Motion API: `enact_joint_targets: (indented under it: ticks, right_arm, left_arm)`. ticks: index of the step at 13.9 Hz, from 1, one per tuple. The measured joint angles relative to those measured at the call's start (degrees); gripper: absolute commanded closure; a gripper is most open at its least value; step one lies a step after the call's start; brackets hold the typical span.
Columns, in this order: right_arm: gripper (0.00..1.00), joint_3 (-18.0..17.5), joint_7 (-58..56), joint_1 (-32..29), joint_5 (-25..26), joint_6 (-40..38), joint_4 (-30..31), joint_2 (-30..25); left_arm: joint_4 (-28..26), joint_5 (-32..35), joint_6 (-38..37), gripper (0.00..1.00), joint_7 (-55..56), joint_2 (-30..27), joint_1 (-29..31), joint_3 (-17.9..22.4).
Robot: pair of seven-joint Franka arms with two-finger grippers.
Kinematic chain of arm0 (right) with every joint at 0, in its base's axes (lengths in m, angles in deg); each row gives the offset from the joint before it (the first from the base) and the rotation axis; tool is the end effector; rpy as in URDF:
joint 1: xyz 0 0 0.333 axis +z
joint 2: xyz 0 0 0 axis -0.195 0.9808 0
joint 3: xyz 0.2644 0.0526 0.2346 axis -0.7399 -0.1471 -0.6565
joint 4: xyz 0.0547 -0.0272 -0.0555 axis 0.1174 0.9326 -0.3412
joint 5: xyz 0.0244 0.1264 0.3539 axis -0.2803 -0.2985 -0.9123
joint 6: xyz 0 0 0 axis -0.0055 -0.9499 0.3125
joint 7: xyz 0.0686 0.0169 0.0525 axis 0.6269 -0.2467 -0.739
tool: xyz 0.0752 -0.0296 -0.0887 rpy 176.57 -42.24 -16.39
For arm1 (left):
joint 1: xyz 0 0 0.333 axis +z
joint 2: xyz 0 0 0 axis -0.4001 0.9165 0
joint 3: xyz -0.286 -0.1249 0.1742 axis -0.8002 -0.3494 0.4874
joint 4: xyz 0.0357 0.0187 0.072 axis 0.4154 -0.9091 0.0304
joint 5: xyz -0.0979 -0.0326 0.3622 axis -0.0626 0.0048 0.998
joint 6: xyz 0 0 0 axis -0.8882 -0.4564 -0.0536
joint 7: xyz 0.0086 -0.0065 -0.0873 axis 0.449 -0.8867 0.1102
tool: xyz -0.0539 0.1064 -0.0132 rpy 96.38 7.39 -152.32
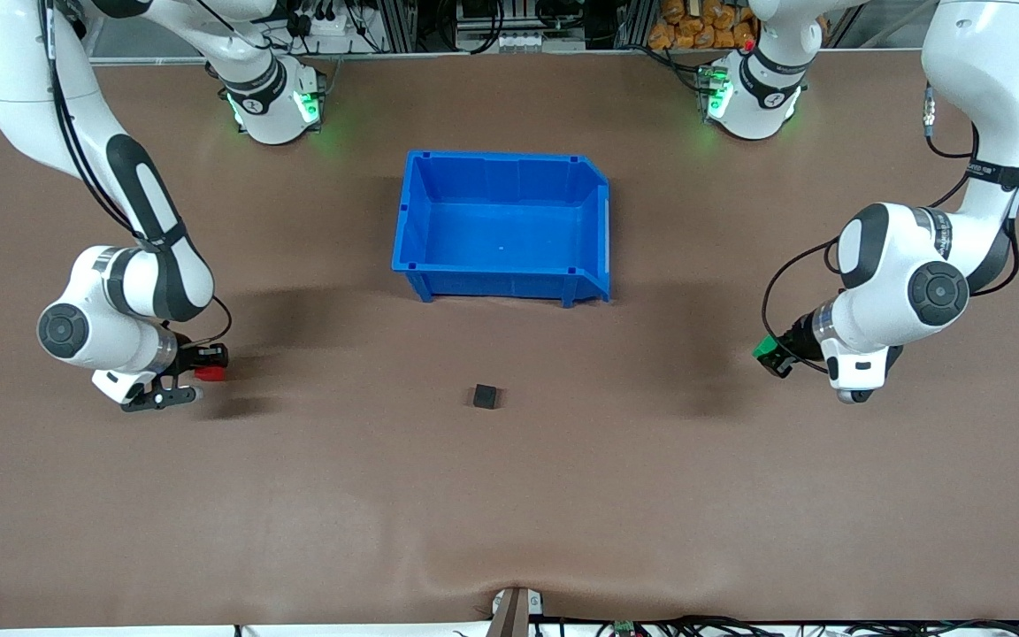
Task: Attach green and red cubes to black cube
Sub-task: 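Grasp the green cube with the left gripper and lift both cubes, then carry the red cube and green cube toward the black cube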
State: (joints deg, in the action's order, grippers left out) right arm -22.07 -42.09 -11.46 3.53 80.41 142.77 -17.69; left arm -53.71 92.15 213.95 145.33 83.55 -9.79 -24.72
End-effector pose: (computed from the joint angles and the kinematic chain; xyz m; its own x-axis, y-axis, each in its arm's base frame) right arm 0.6175 -0.0503 0.2269 0.9739 0.1970 -0.1124 0.1952 -0.9804 -0.0268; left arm 0.6070 -0.0763 0.3231 0.6517 0.7505 -0.1095 0.7543 -0.6565 -0.0107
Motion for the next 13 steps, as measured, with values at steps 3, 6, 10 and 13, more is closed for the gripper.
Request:
enact_joint_targets:
  ticks: [3,6,10,13]
  right_arm:
    - [1.00,0.0,-8.9,0.0,0.0,0.0,-3.2,-0.1]
    - [1.00,-0.1,-19.2,0.1,0.0,0.0,-6.6,-0.1]
    - [1.00,-0.9,-28.1,3.5,0.0,0.0,-10.1,0.1]
    - [1.00,-3.3,-32.9,6.3,0.0,-0.1,-12.1,0.8]
  left_arm:
    - [0.6,0.0,-0.3,1.00,8.3,0.0,-1.8,-0.3]
    - [2.5,0.0,-0.3,1.00,15.7,0.2,-4.6,-0.5]
    - [9.1,0.0,-0.3,1.00,28.8,5.6,-12.5,-0.6]
    - [15.7,0.0,-0.3,1.00,39.0,11.4,-17.7,-0.6]
